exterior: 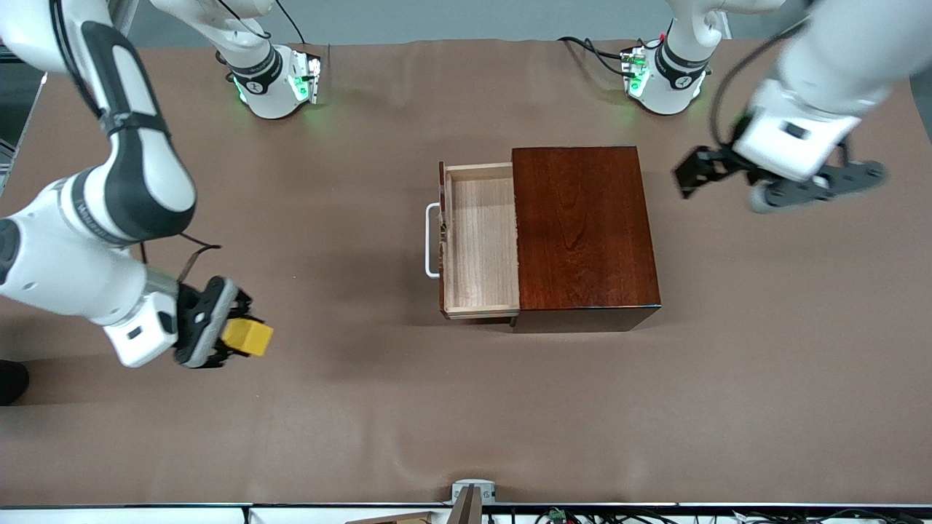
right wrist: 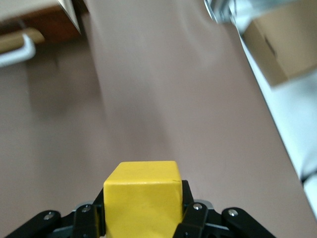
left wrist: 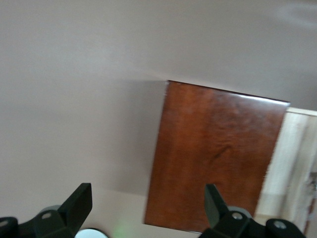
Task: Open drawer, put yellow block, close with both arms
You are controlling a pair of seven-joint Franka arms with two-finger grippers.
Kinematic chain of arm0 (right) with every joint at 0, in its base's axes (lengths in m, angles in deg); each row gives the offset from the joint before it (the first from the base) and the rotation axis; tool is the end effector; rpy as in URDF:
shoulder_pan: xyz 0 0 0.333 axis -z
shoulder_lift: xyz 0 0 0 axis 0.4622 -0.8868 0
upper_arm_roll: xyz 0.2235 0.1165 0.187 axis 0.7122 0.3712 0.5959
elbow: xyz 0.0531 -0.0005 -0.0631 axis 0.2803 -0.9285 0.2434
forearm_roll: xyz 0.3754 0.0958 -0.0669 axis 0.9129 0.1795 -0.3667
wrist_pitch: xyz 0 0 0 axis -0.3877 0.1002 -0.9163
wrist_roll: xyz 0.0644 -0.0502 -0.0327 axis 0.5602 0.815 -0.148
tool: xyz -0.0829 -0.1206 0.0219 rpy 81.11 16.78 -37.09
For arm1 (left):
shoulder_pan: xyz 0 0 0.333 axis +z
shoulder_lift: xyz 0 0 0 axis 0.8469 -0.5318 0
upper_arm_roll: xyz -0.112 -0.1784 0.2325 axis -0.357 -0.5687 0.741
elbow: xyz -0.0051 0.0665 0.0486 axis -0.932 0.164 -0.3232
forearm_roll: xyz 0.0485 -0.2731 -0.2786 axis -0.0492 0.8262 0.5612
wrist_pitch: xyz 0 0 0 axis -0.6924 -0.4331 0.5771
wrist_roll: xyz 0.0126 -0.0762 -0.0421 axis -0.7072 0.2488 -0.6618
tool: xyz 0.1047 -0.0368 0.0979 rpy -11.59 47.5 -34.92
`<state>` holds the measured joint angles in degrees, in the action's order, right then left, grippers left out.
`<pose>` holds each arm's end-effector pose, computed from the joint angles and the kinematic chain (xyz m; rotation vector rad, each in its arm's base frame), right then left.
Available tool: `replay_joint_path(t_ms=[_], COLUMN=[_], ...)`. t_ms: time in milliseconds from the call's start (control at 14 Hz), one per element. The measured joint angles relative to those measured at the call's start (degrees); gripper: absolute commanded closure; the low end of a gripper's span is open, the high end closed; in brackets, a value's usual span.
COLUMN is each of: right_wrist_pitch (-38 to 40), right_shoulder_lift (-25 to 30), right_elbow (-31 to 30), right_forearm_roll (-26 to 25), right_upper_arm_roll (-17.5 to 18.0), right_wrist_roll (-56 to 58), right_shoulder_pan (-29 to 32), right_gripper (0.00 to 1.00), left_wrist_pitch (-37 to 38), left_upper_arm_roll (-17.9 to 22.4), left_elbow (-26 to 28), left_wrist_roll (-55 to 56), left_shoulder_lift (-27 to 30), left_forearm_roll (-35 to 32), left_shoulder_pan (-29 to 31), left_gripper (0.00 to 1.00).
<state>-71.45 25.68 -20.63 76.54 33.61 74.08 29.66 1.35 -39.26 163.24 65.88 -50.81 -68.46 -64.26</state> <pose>0.6982 0.1591 0.4087 -2.2862 -1.7890 -0.4054 0.5606 -0.1574 0.6024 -3.1181 -0.2552 0.0716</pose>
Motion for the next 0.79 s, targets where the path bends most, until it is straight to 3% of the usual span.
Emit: replay_joint_path(t_ms=[357,786], right_wrist_pitch=[0.1,0.5], right_shoulder_lift=[-0.1,-3.6], right_elbow=[1.9,2.3], right_forearm_roll=[0.1,-1.5], right_upper_arm_roll=[0.9,0.6], right_wrist_roll=[-0.3,-4.9], right_shoulder_pan=[-11.7,-22.7], right_gripper=[1.00,1.00], left_wrist_pitch=[-2.1,-6.5], left_upper_arm_roll=[0.0,0.0], left_elbow=[3.9,8.5], left_wrist_roll=[-11.9,-15.9], left_shoulder_lift=[0.3,1.3], left_forearm_roll=[0.5,0.6], left_shoulder_pan=[8.2,10.4], left_gripper=[0.00,0.00])
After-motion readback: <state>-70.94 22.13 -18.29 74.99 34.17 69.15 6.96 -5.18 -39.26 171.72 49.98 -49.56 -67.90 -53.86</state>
